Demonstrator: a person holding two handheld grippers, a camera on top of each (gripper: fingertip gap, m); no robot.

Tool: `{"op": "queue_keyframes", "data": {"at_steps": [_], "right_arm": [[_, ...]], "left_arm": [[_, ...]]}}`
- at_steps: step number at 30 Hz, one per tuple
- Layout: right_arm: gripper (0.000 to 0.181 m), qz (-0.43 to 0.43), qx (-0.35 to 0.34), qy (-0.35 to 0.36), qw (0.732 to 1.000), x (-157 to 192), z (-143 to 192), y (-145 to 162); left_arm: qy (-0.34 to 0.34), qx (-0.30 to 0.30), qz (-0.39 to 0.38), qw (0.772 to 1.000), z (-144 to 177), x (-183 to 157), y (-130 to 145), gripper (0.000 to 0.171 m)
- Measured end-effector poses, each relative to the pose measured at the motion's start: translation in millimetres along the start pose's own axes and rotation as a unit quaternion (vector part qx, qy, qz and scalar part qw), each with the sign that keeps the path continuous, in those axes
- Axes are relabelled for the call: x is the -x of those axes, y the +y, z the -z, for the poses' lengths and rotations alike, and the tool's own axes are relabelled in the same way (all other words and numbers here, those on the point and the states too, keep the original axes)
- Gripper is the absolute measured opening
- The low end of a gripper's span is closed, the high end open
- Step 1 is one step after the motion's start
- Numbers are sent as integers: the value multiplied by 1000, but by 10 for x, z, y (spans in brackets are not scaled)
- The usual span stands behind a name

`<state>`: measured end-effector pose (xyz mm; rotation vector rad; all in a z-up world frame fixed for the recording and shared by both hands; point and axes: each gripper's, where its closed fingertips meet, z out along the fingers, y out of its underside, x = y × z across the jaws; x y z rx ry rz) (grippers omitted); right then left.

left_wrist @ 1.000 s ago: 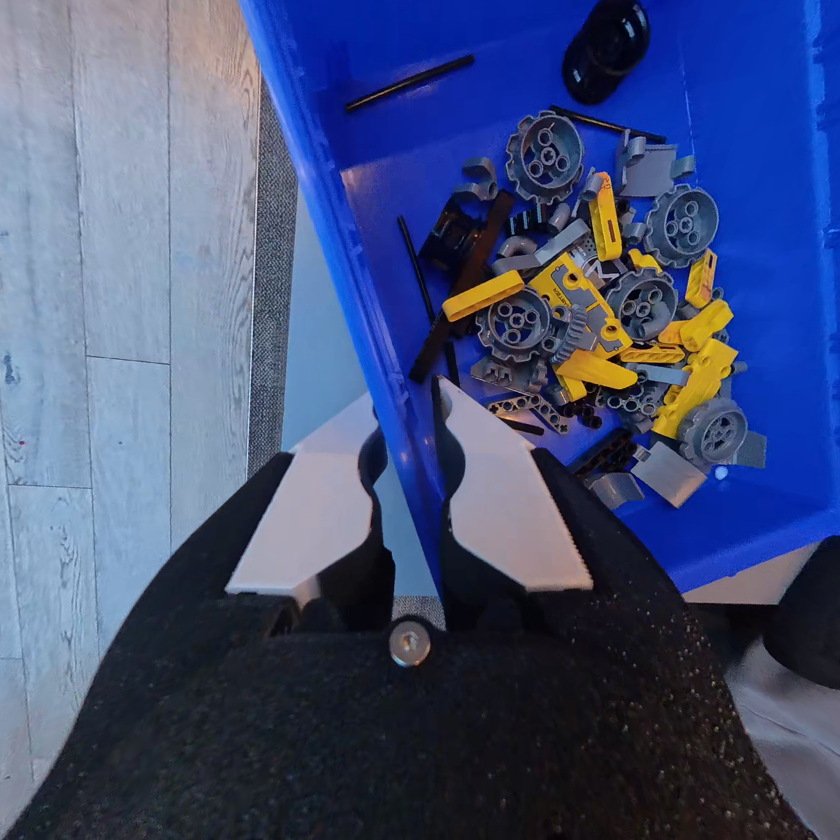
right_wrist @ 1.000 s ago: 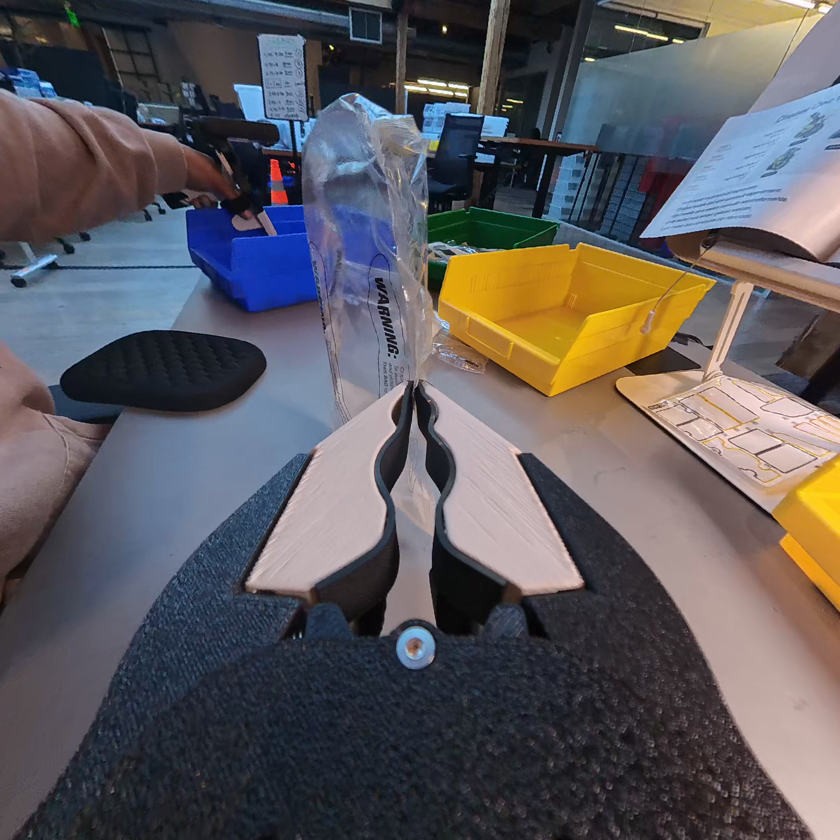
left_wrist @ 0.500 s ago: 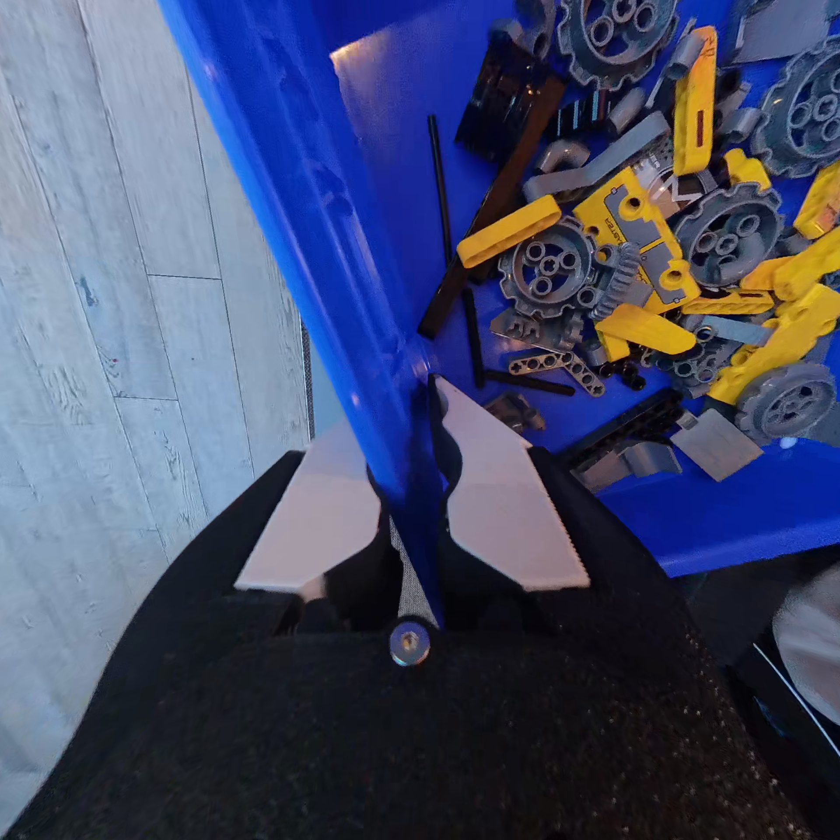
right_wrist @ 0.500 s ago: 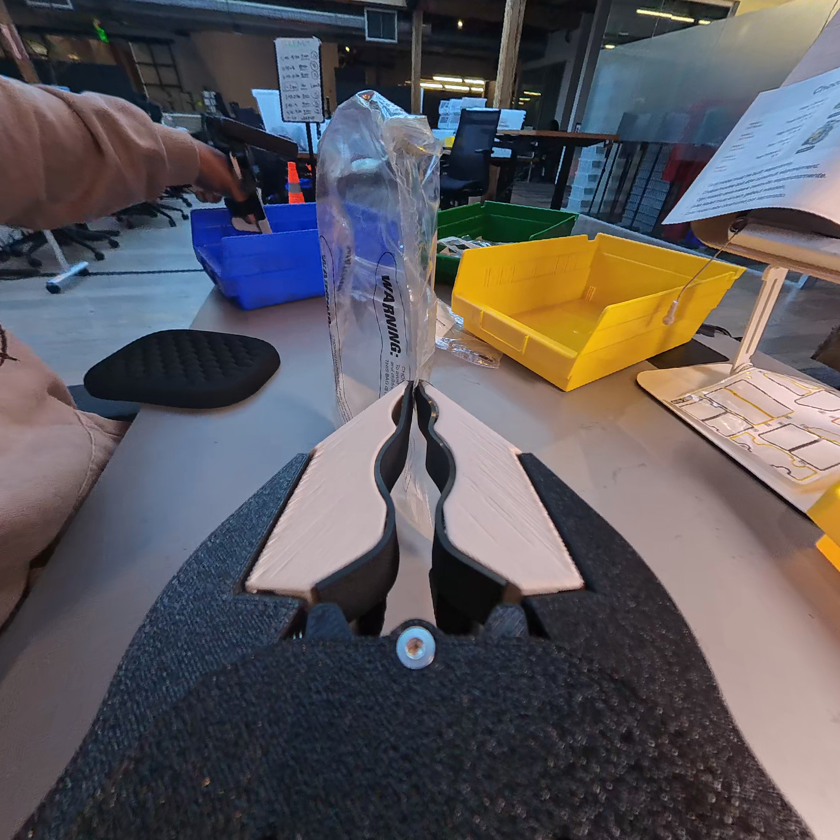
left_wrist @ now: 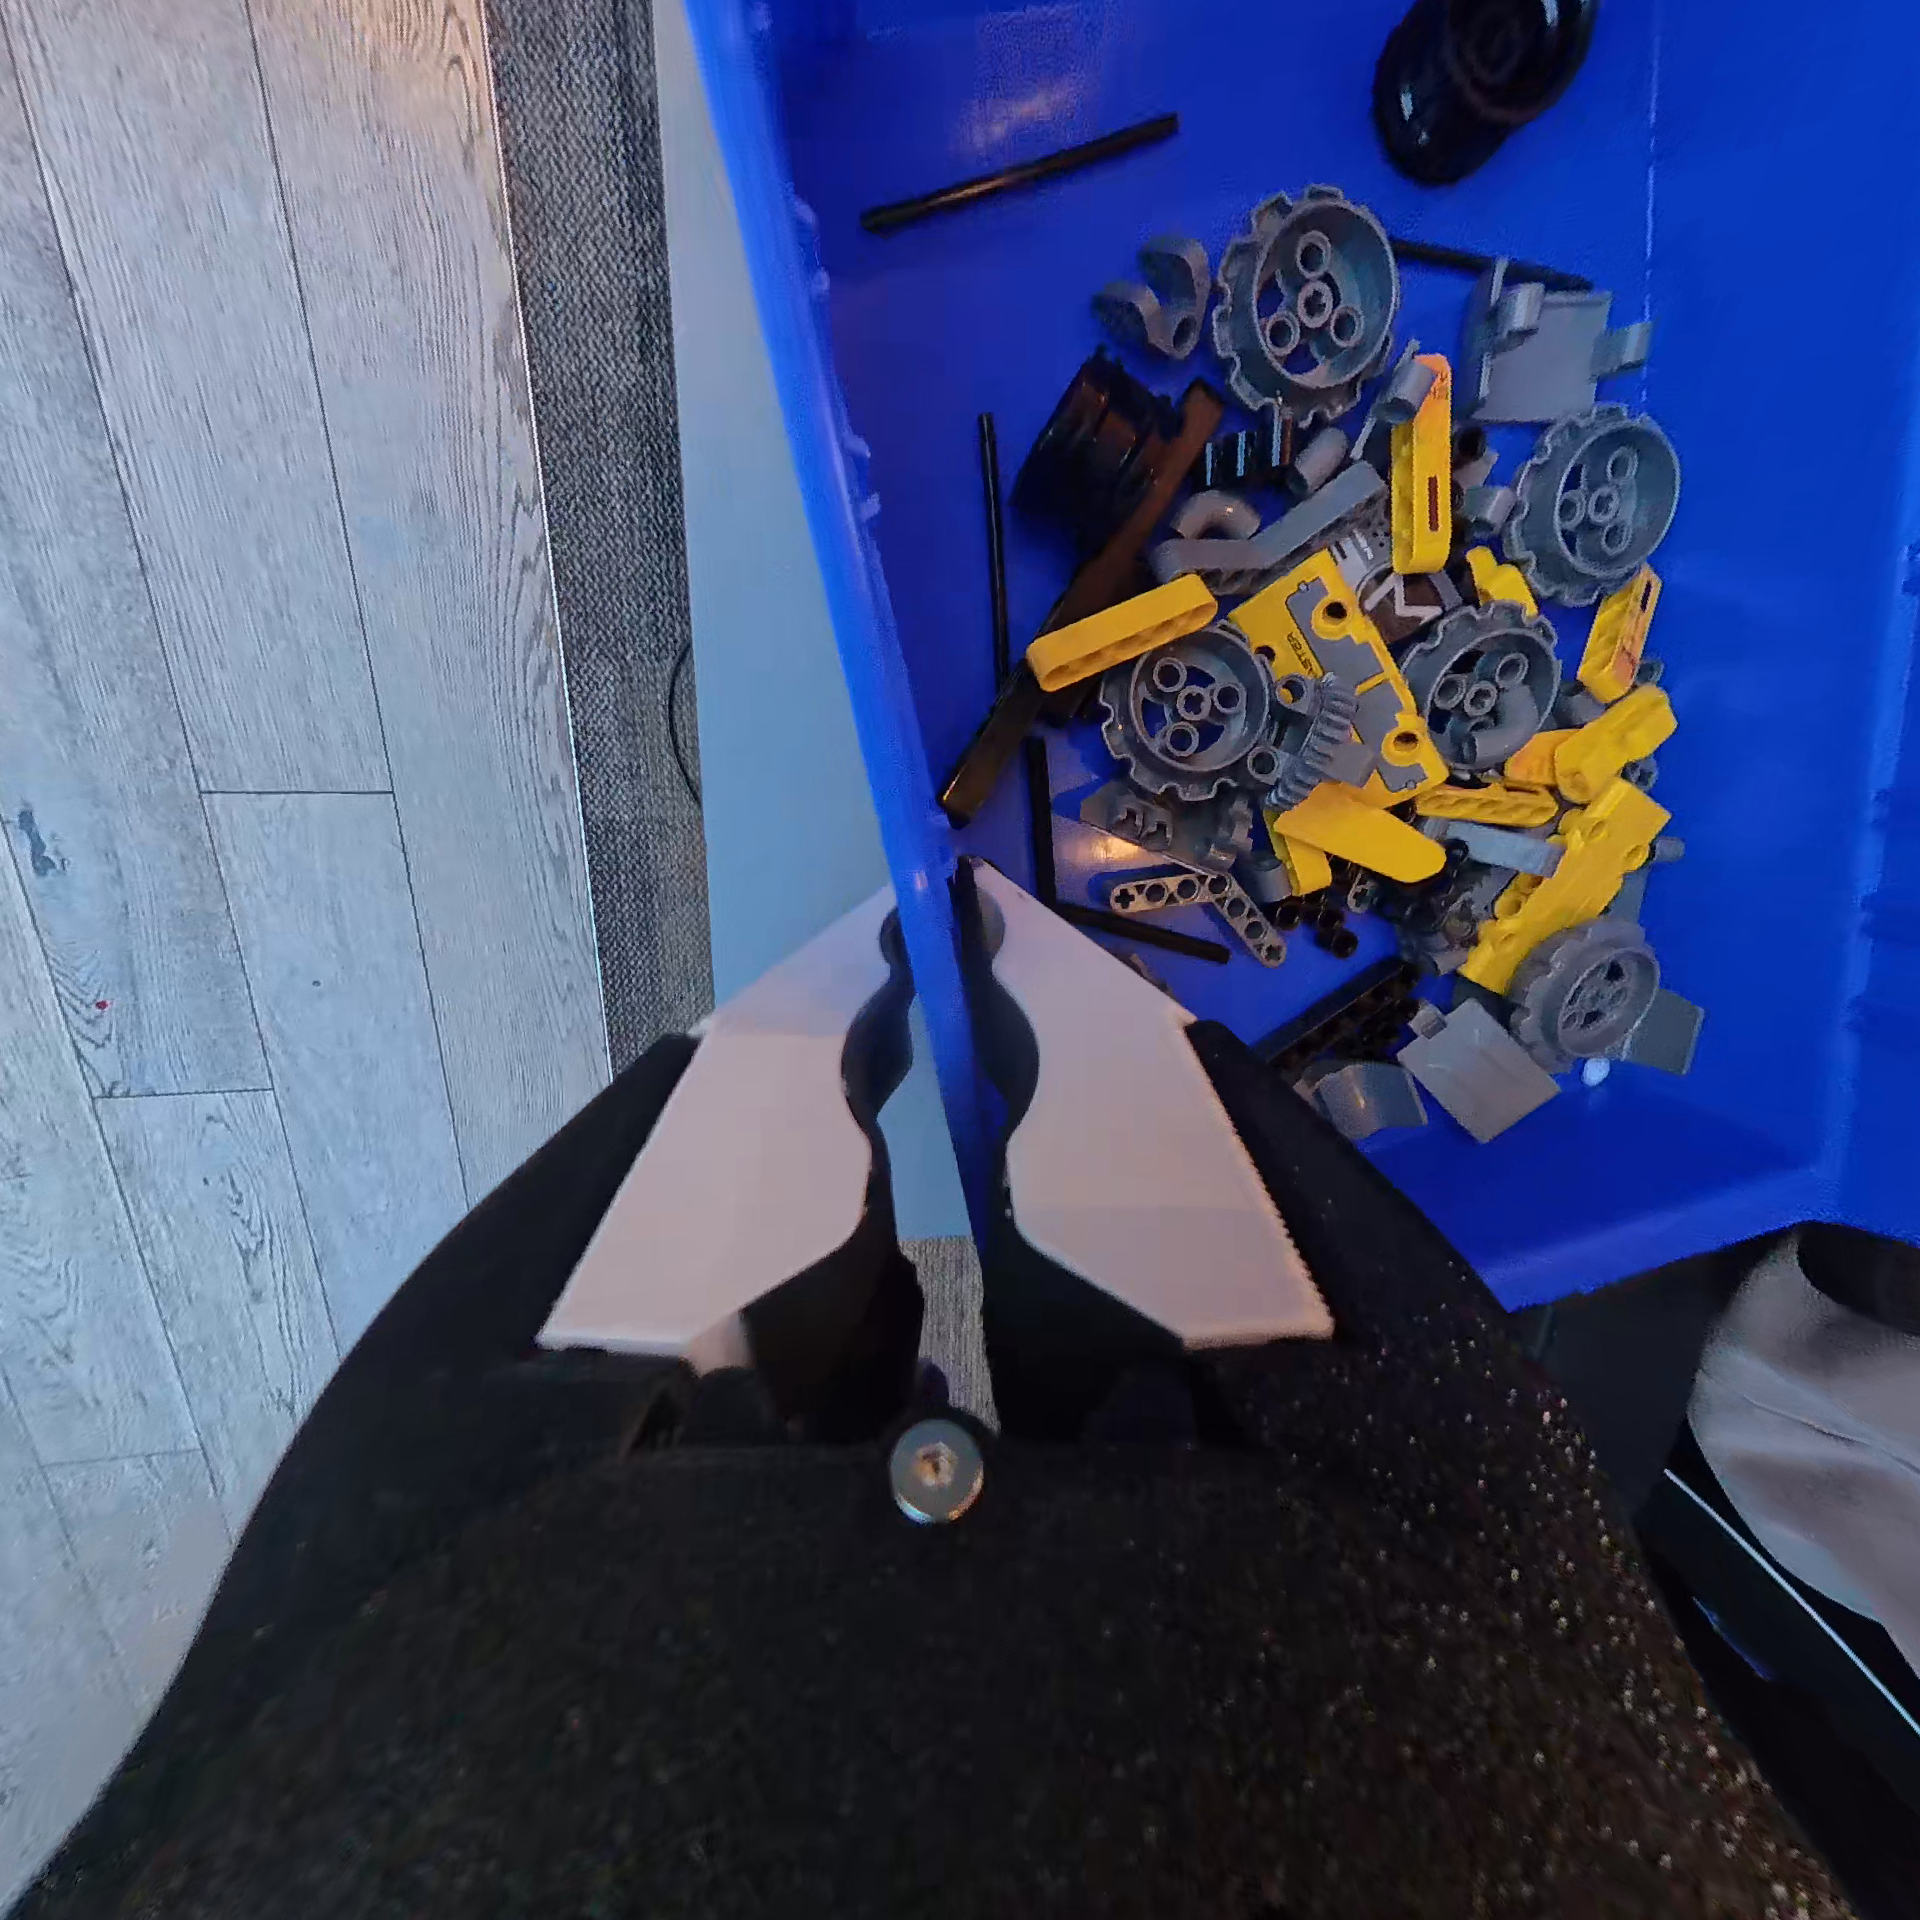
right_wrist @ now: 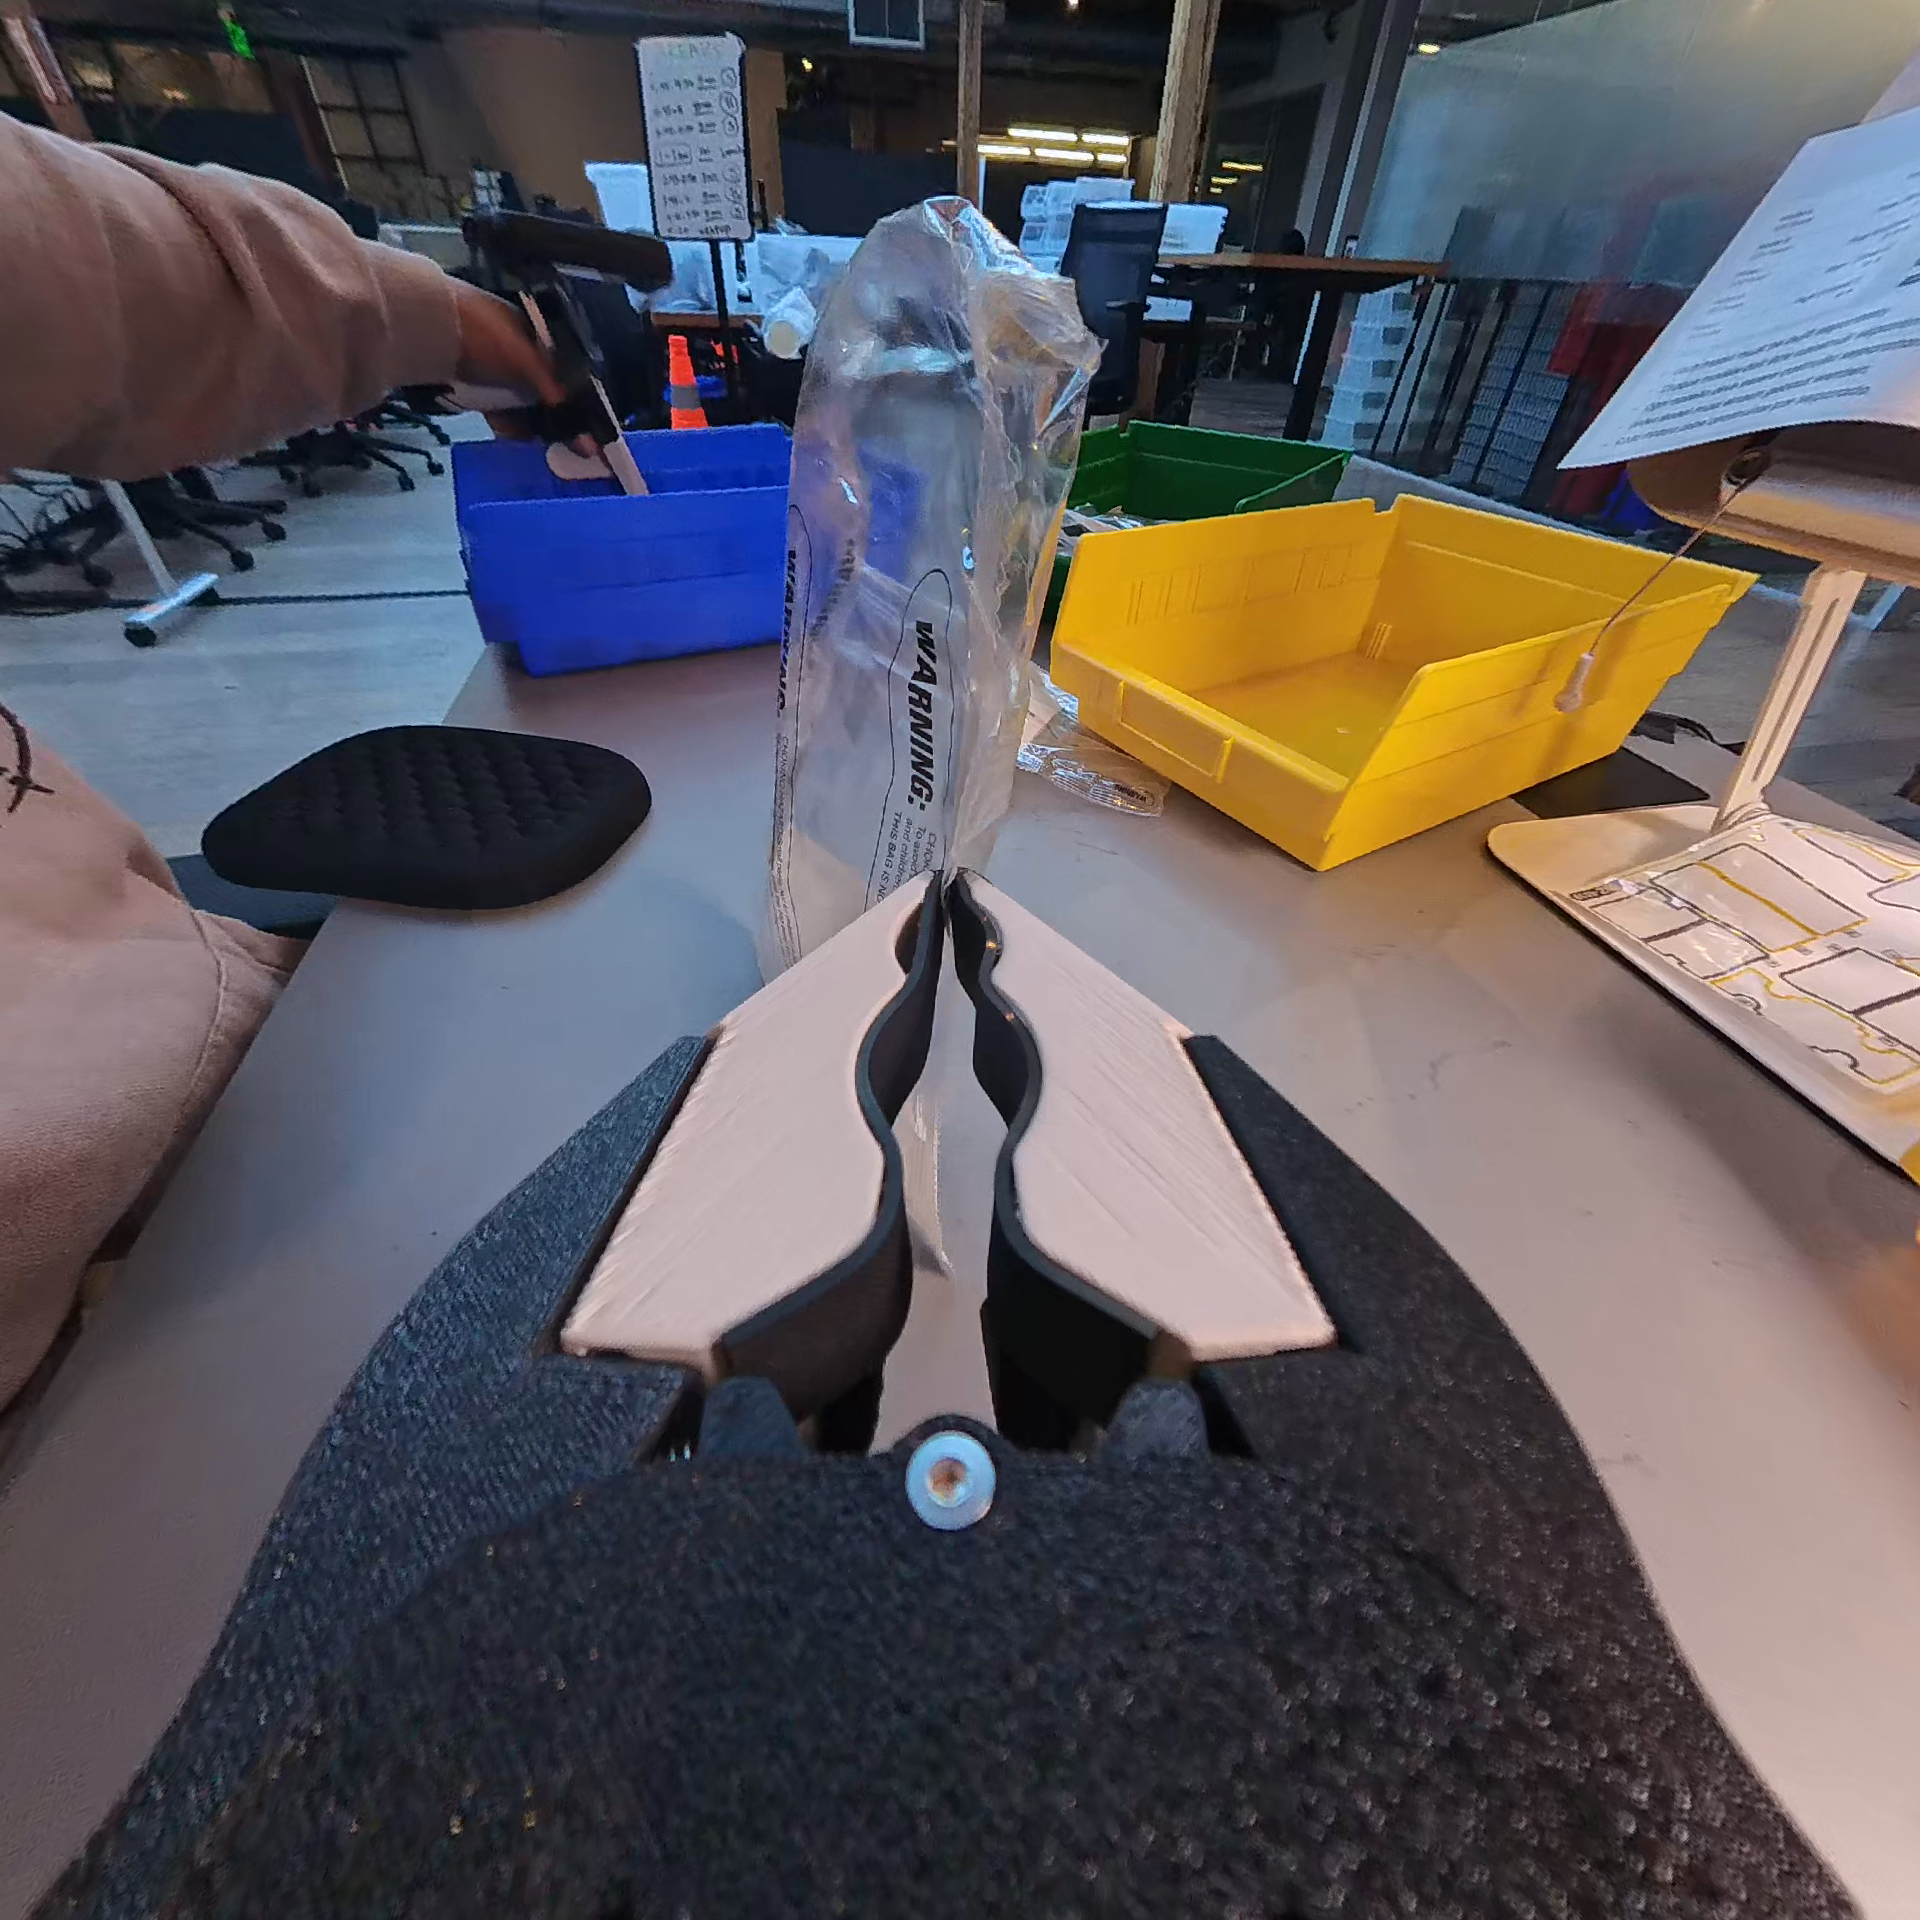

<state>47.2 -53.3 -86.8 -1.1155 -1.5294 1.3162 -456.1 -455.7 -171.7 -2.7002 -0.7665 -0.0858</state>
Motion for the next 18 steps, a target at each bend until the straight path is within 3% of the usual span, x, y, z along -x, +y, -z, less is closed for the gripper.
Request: {"op": "queue_keyframes", "data": {"at_steps": [5, 9, 14, 18], "right_arm": [[0, -7, 2, -3, 1000, -6, -15, 25], [0, -5, 3, -5, 1000, 2, -9, 24], [0, 1, 5, -13, 1000, 44, -17, 12], [0, 6, 8, -21, 1000, 98, -47, 10]], "left_arm": [[-25, -64, -9, 998, 204, -91, -206, 1], [-65, -113, -54, 990, 559, -267, -418, 1], [-86, -196, -113, 970, 1108, -716, -838, 1], [-50, -264, -128, 955, 1420, -1225, -1333, 0]]}}
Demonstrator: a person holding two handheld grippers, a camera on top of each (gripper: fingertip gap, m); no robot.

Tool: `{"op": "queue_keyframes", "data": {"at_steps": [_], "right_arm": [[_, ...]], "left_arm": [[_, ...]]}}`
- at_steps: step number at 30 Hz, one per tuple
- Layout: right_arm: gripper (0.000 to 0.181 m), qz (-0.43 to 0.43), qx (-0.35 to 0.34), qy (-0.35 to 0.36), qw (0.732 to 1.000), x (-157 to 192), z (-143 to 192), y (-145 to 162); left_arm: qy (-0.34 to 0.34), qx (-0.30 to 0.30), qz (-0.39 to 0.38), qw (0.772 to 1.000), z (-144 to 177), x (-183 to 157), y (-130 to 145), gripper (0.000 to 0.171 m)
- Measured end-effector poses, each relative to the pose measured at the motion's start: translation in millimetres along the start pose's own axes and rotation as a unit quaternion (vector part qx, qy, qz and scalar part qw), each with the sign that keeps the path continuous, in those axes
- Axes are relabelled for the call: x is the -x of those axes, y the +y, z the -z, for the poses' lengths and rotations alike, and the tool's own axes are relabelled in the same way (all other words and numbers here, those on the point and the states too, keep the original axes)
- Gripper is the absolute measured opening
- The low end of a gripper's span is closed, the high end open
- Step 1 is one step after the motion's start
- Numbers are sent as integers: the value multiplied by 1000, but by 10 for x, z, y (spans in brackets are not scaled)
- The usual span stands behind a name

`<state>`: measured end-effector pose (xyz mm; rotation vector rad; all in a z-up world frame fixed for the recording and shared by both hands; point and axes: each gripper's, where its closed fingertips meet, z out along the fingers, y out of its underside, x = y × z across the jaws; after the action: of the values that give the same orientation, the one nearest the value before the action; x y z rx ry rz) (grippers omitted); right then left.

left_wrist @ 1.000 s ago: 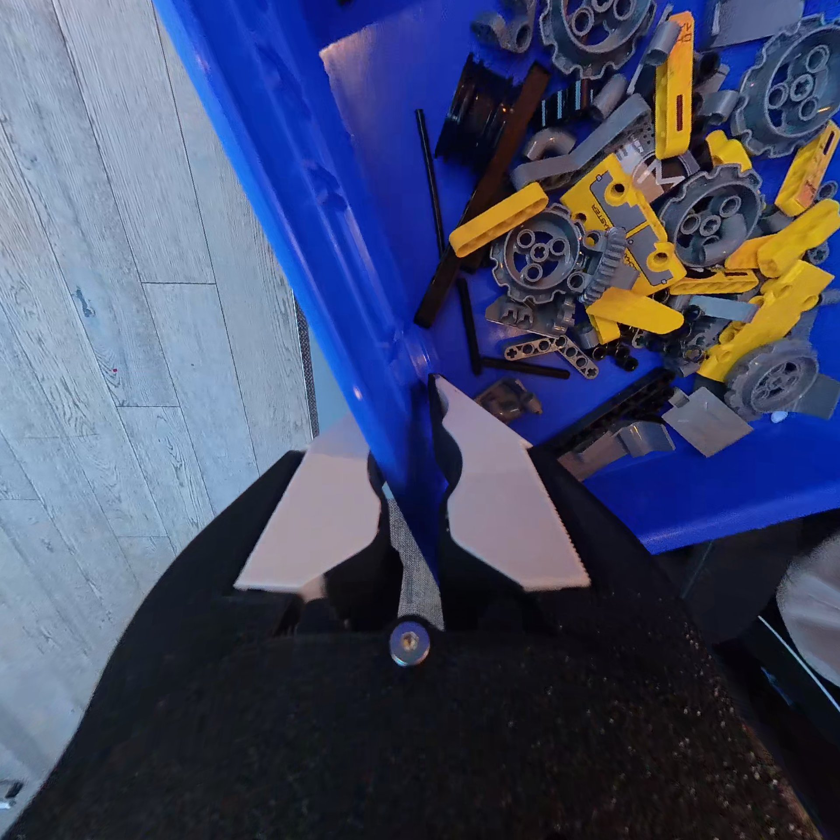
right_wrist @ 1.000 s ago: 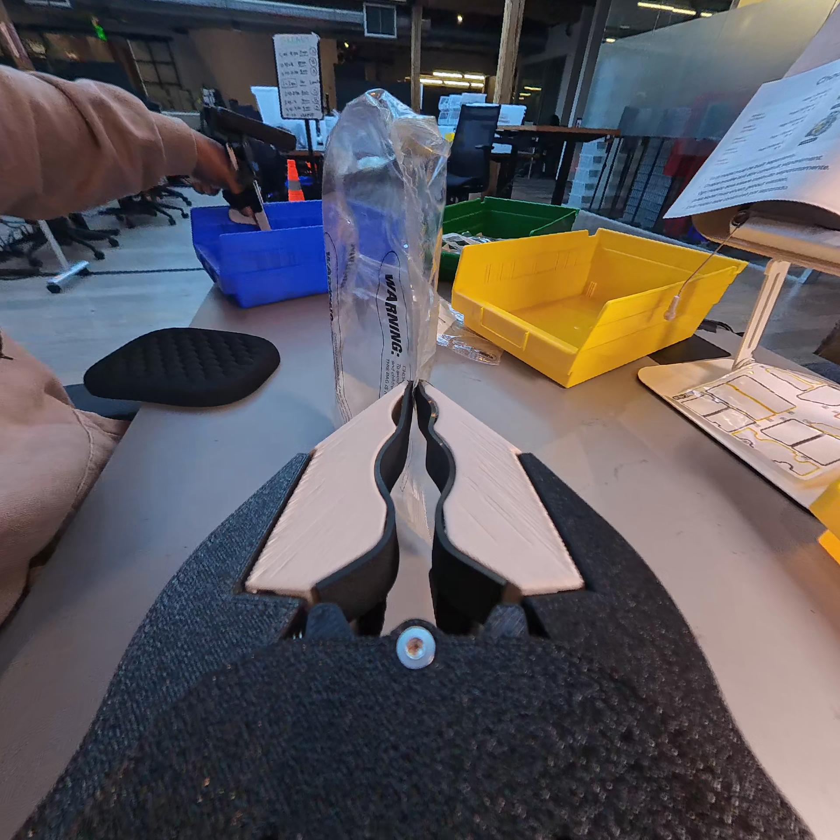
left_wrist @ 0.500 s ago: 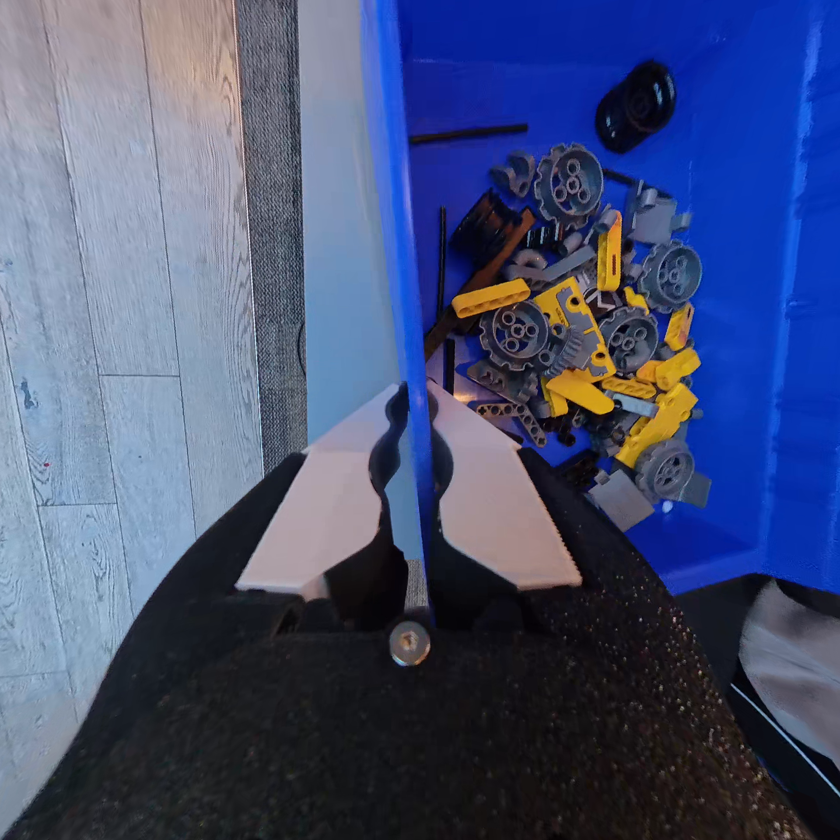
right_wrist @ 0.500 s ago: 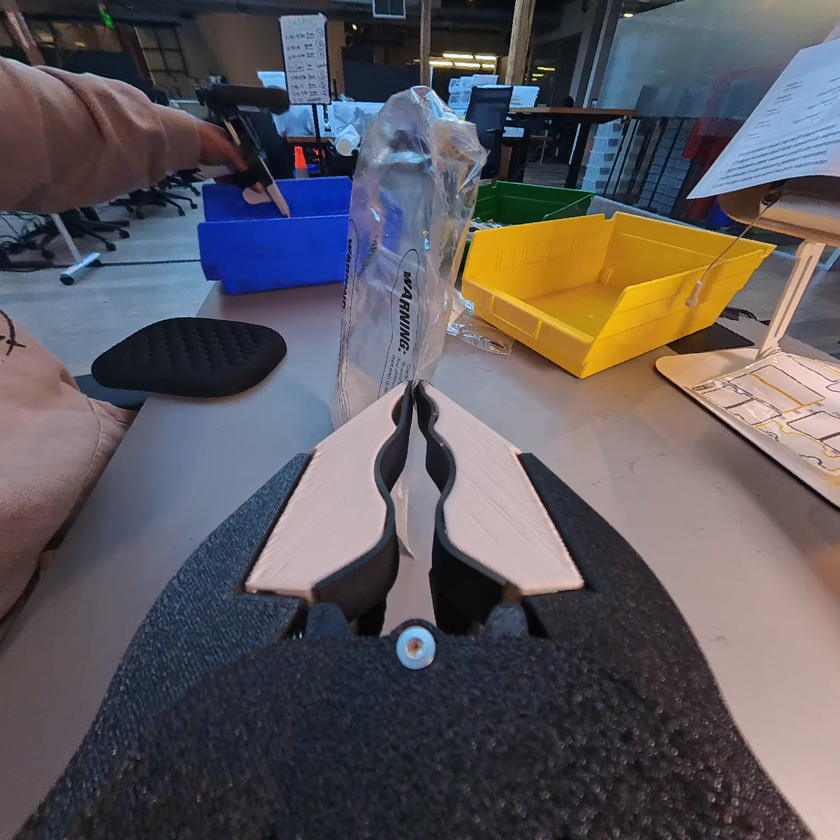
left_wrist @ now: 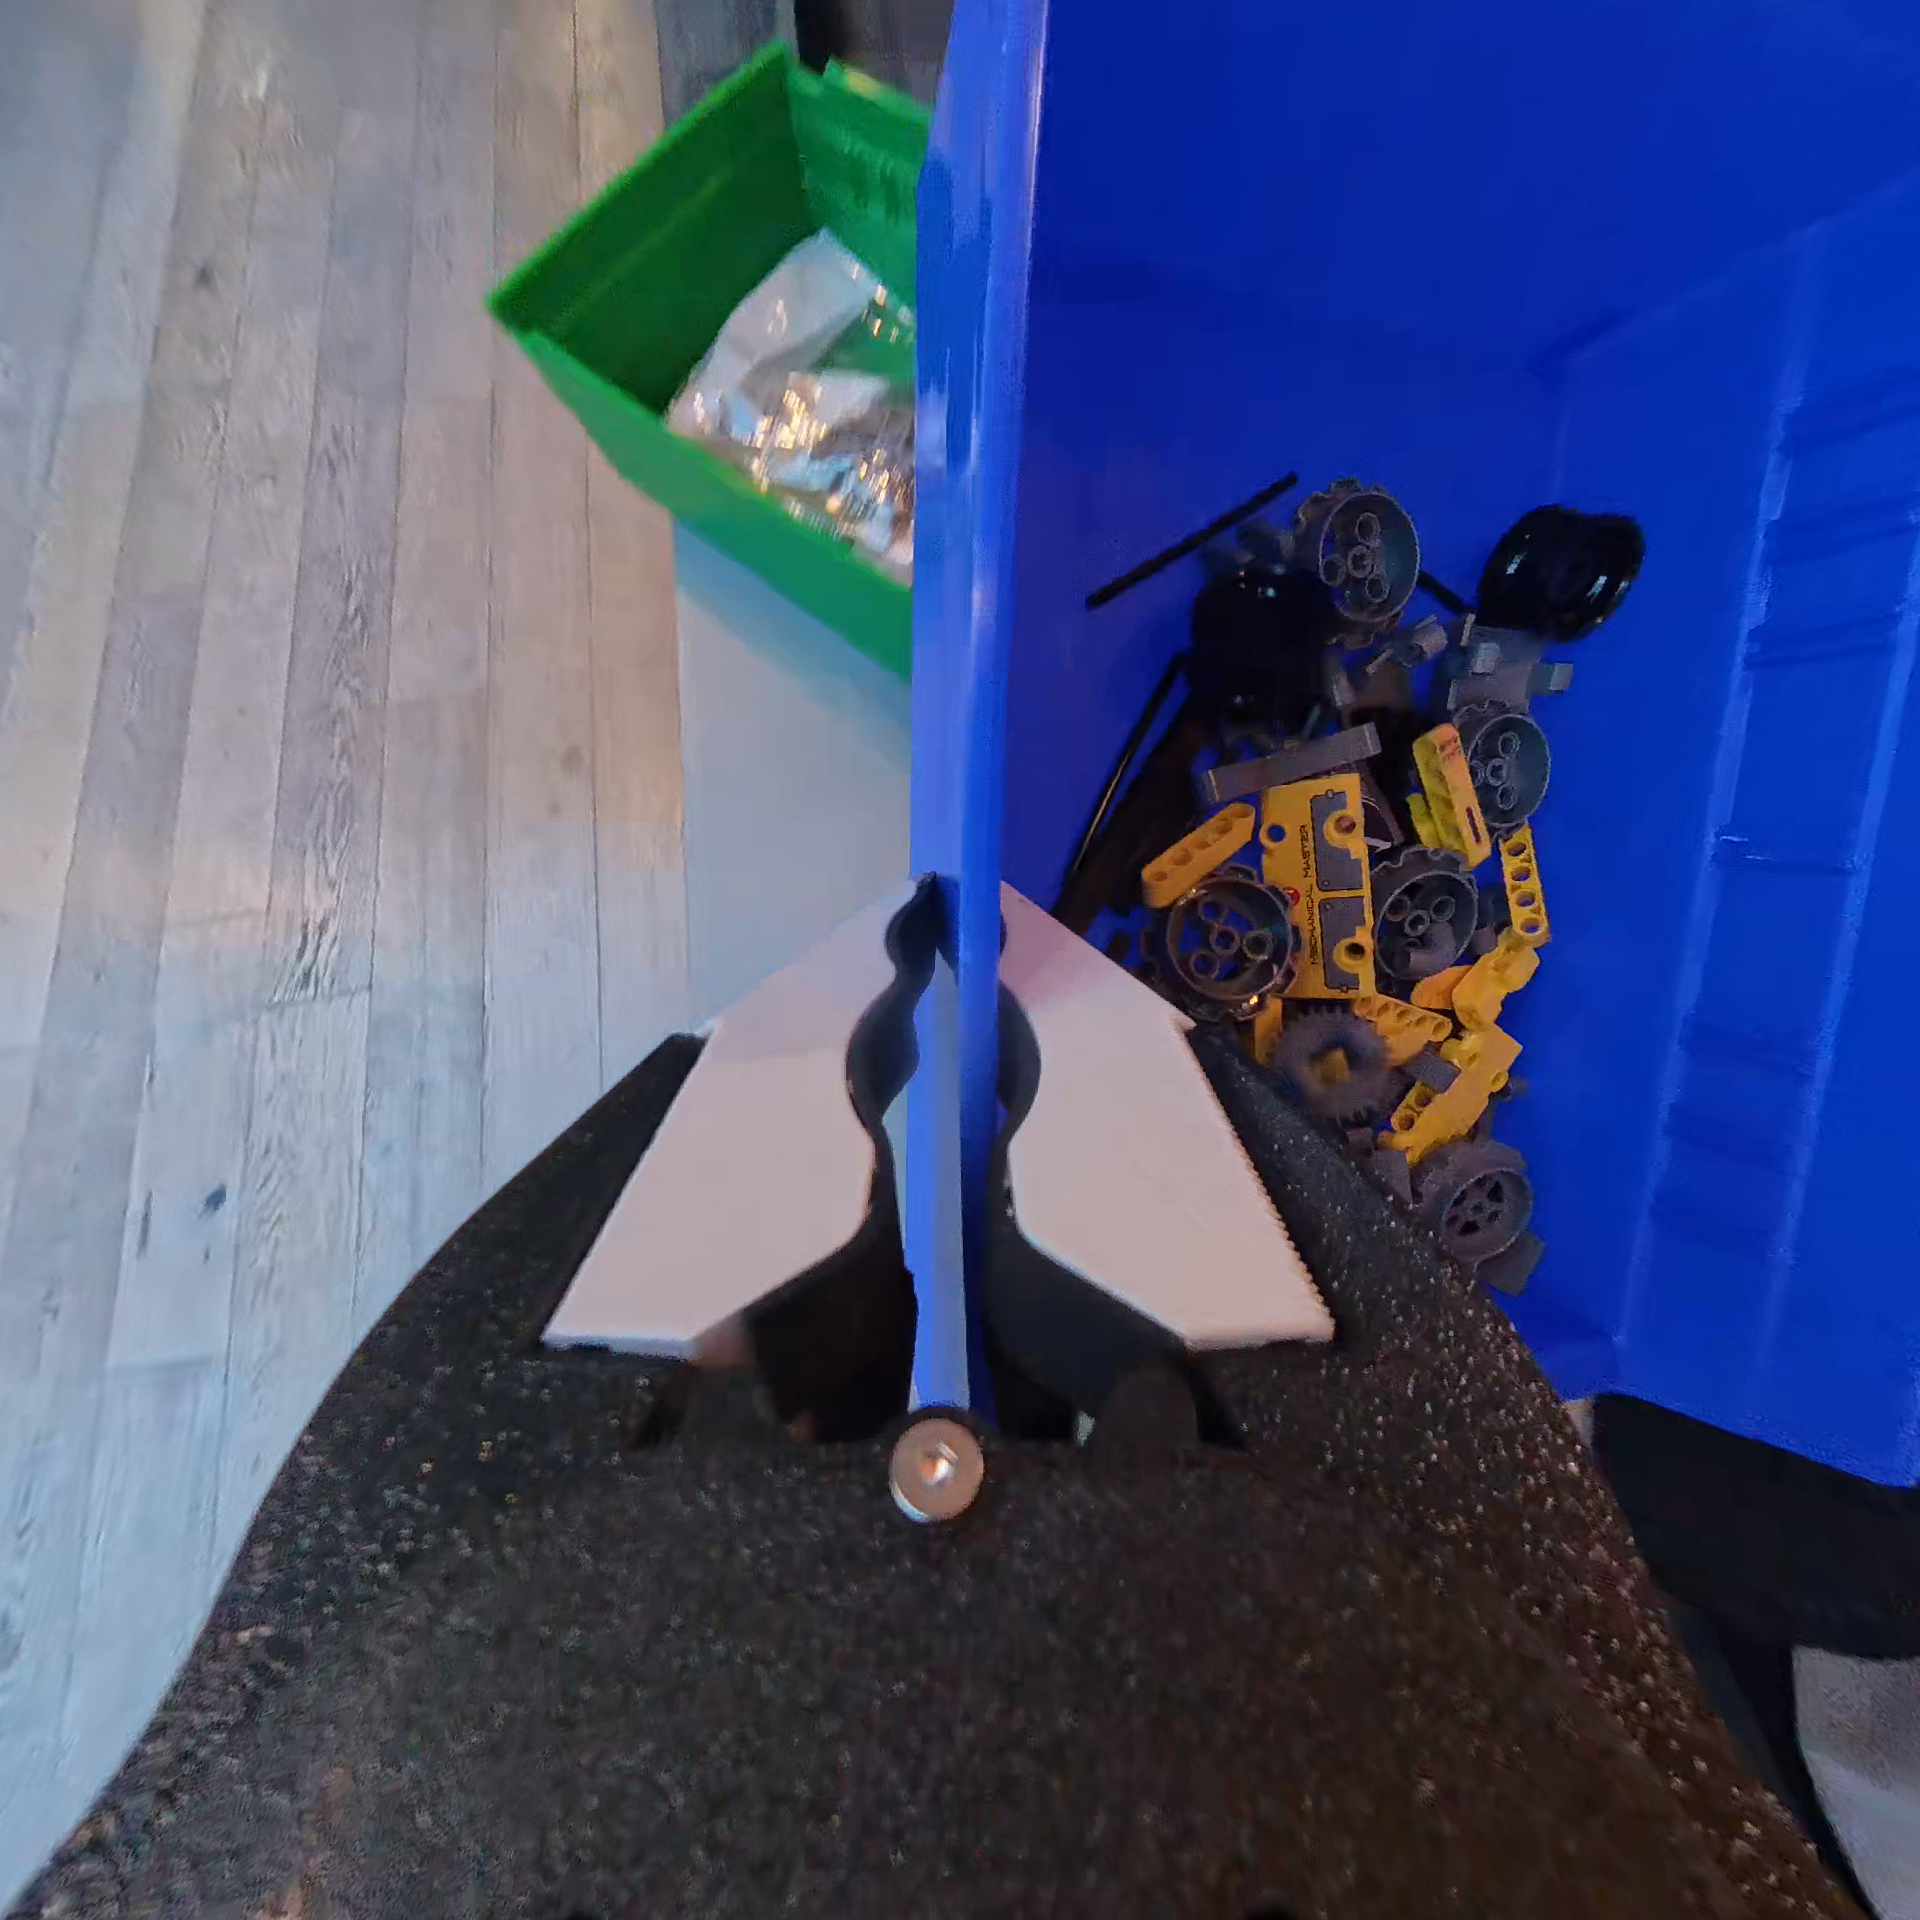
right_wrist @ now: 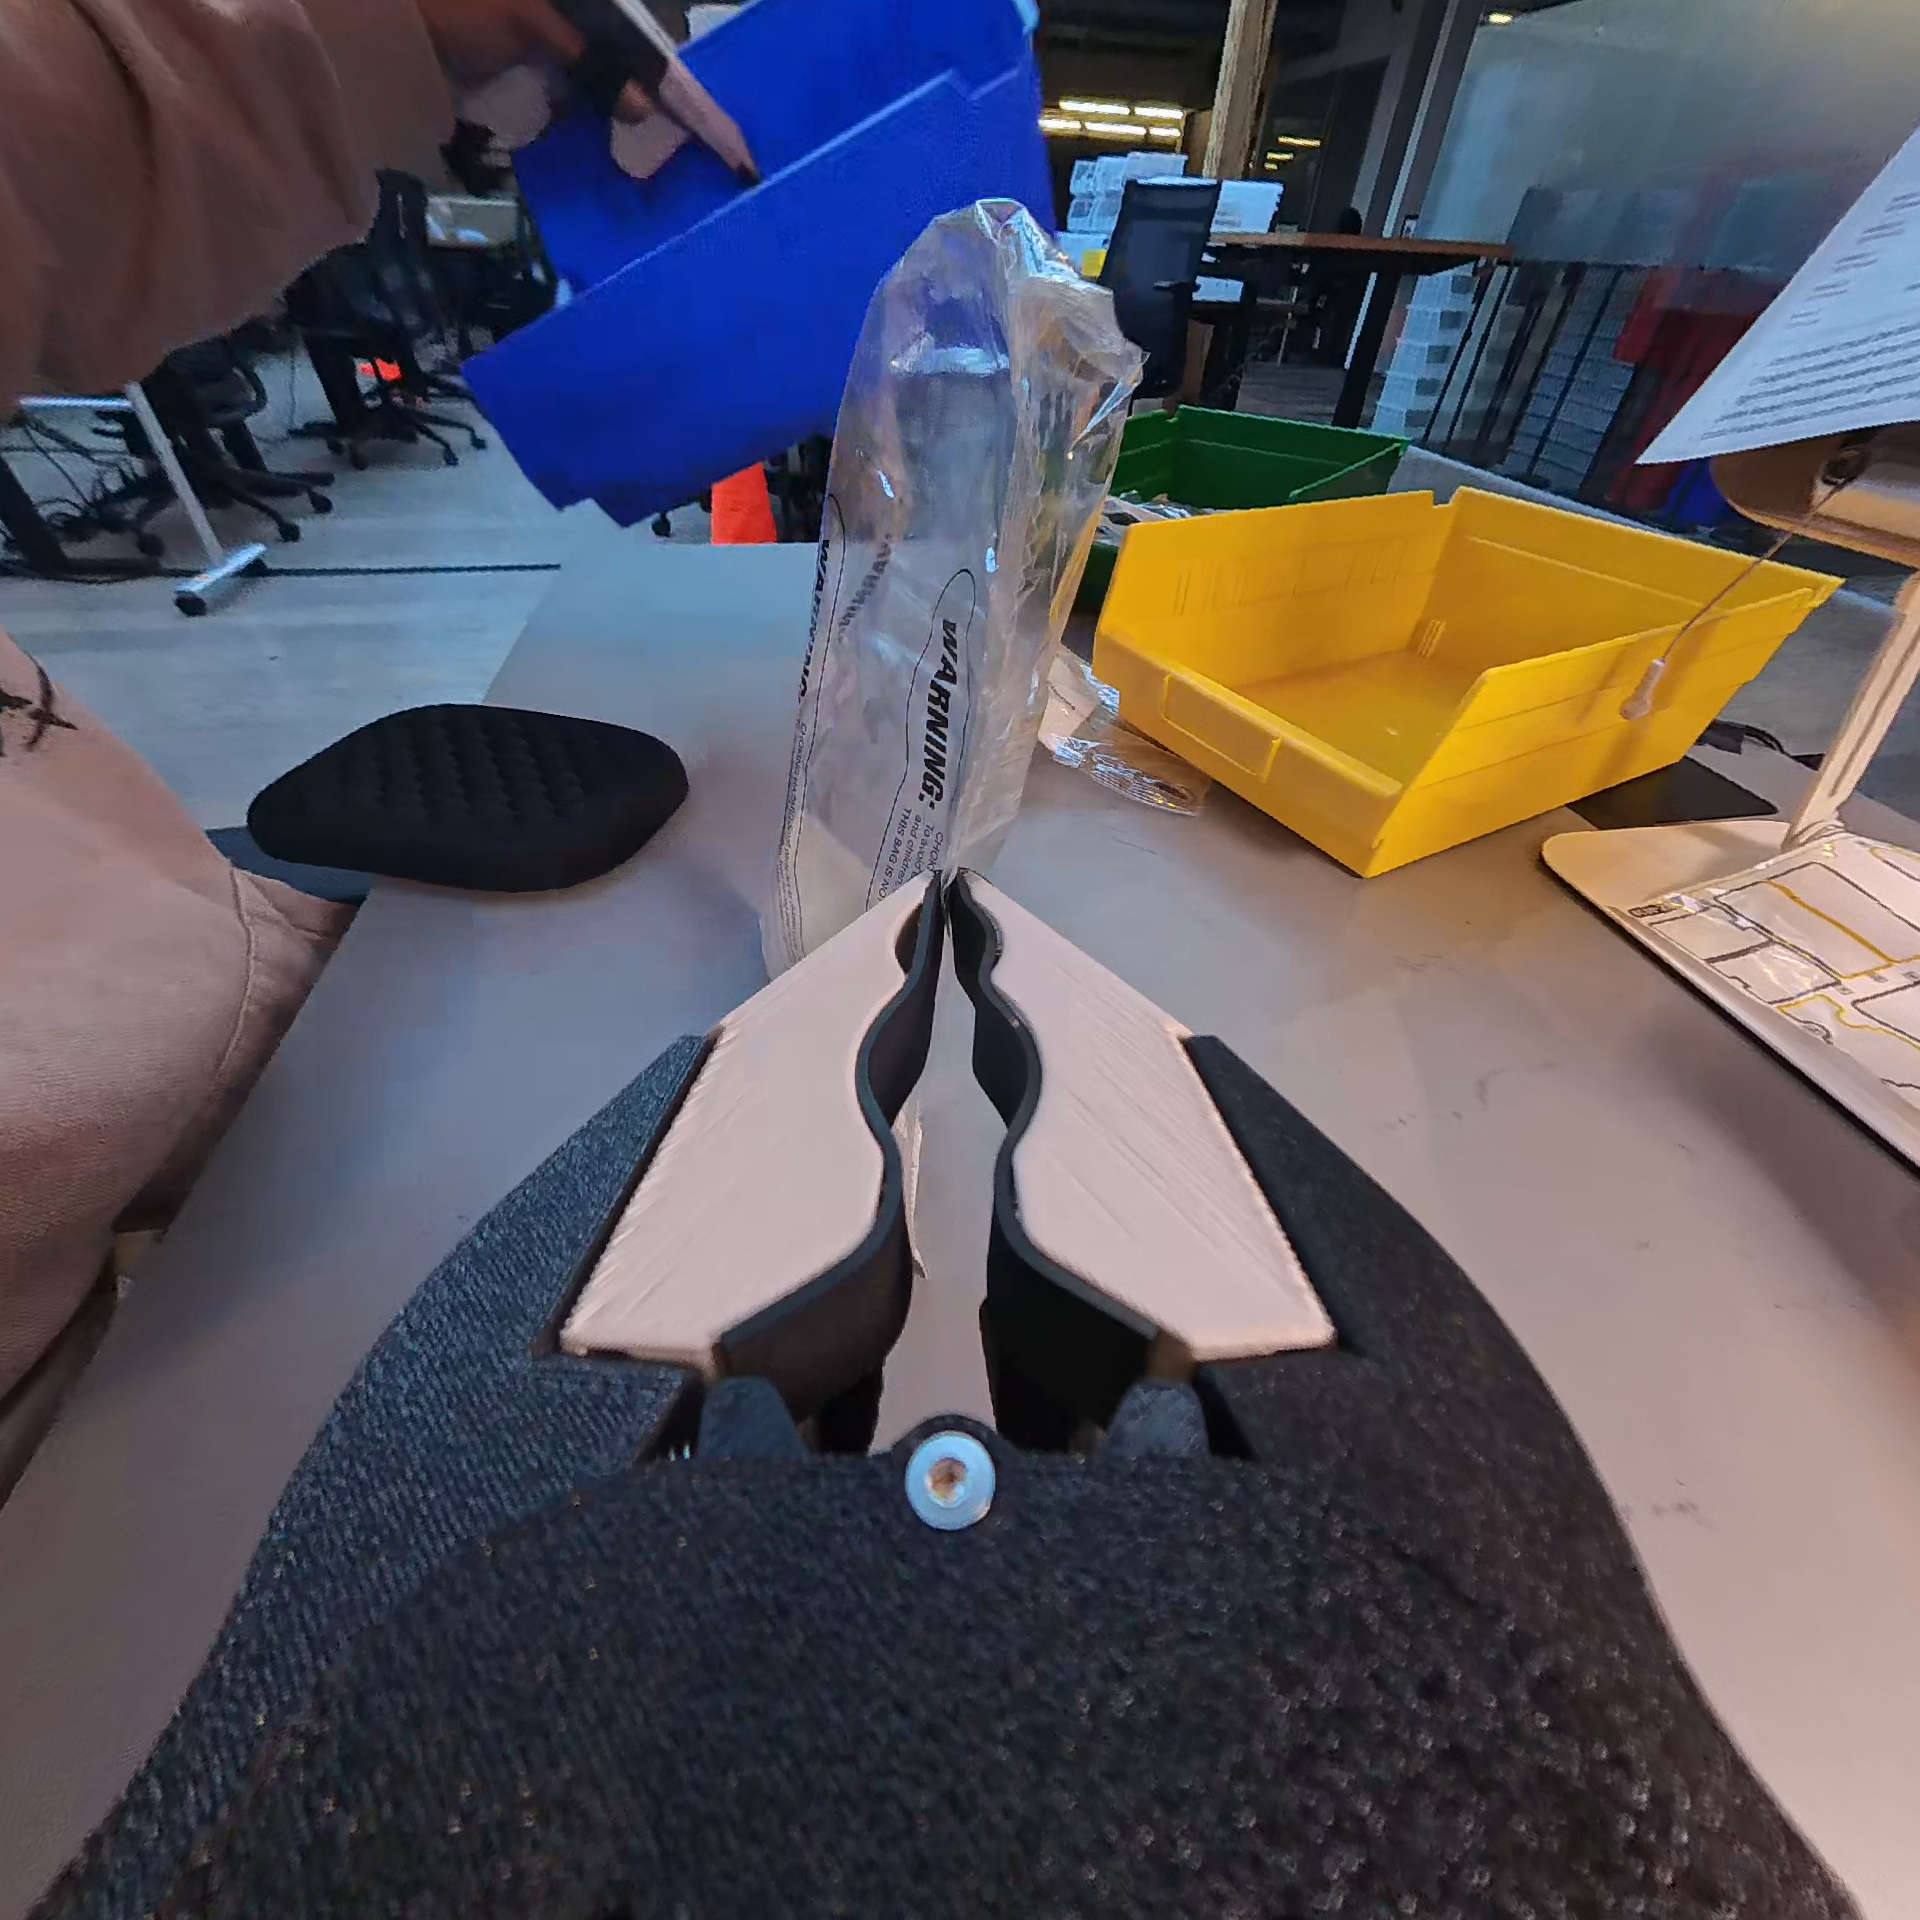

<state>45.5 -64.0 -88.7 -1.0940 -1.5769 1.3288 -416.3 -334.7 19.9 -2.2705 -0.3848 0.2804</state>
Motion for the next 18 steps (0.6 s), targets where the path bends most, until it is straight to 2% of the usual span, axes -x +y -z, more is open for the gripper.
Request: {"op": "queue_keyframes", "data": {"at_steps": [4, 7, 12, 16, 18], "right_arm": [[0, 8, -1, -8, 1000, 69, -42, -13], [0, 14, 3, -6, 1000, 109, -65, -6], [0, 31, 6, 13, 999, 99, -88, -23], [0, 57, -10, 38, 998, 71, -163, -98], [0, 66, -4, 63, 996, 47, -180, -89]], "left_arm": [[30, -80, -9, 996, -248, -472, -810, 0], [73, -132, -12, 988, -459, -906, -1303, 1], [143, -202, -17, 969, -517, -1595, -1901, 0], [192, -225, -14, 955, -673, -2173, -2349, 0], [212, -232, -24, 949, -749, -2479, -2484, 0]]}}
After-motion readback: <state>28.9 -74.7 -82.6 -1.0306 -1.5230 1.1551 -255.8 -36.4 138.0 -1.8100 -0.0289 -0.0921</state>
